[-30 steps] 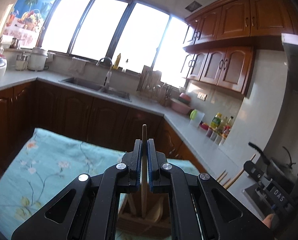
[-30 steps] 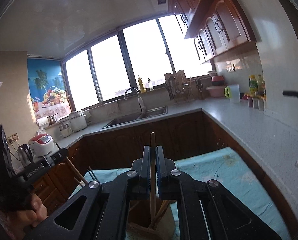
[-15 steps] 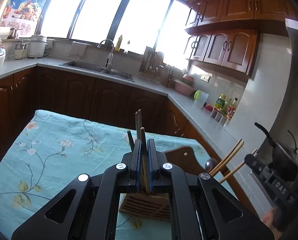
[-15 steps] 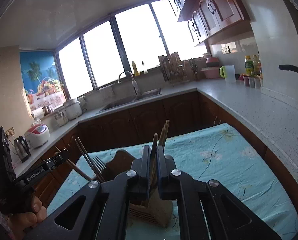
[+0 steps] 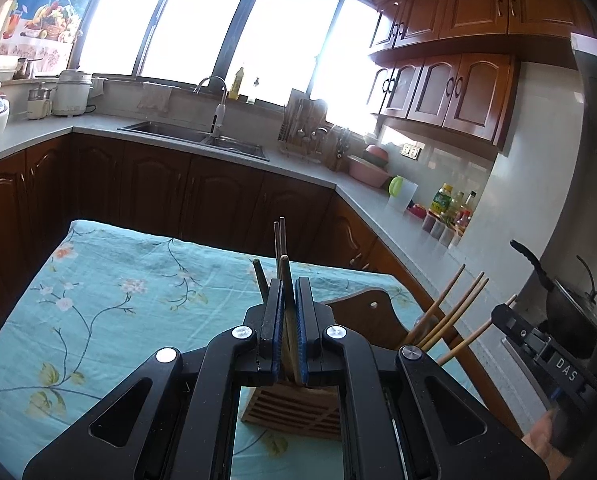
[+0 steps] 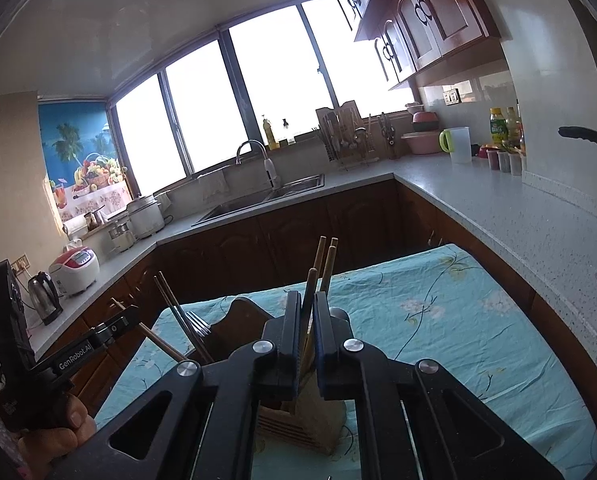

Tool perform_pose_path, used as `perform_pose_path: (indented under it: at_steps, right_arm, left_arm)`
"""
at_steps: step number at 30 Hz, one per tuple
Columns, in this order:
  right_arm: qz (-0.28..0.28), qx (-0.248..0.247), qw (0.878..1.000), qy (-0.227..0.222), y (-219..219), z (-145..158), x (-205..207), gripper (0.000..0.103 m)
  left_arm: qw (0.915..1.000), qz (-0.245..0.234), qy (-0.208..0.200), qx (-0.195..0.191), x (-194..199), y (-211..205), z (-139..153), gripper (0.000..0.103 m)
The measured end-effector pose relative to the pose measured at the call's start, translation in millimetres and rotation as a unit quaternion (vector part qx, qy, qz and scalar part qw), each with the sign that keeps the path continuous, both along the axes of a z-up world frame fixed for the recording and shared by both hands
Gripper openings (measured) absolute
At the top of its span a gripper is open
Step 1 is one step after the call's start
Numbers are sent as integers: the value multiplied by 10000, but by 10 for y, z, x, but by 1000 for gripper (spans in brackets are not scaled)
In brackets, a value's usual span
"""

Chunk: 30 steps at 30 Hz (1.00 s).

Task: Organize utensils
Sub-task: 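Open both tools to release the chopsticks into the holder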

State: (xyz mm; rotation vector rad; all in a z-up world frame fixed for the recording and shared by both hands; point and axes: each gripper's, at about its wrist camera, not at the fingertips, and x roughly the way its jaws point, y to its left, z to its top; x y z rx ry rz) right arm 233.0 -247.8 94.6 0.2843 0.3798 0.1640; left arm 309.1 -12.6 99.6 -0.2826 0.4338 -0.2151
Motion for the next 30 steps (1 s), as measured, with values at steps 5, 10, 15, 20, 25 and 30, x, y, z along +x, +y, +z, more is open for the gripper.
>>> perform_pose_path:
  at_steps: [5,10,15,20,25,30]
  right_arm:
    - [27,92,9999,100,-9,-1,14,11]
    - [-49,209,9997,119,-62,18,-21,19]
    - [-71,330,9994,-54,-125,83,-174,42]
    - [-63,432,9990,-62,-176,0,-333,62]
    - [-9,543,9985,103,-189,-246,-556,67]
    - [132,438,9984,329,-124,-502,-794,69]
  left_arm:
    - [9999,-77,150,6,51,9,-7,5]
    - [9998,-68,160,-97,-24,56,24,15]
    - [9998,52,65,-166,-253,96,33,35]
    - [9994,198,153,-245,-504,200,-96,47]
    - [9981,363,428,-247,-776,322,-377,51]
    - [9956,432,788,-283,-1156,437,-661,56]
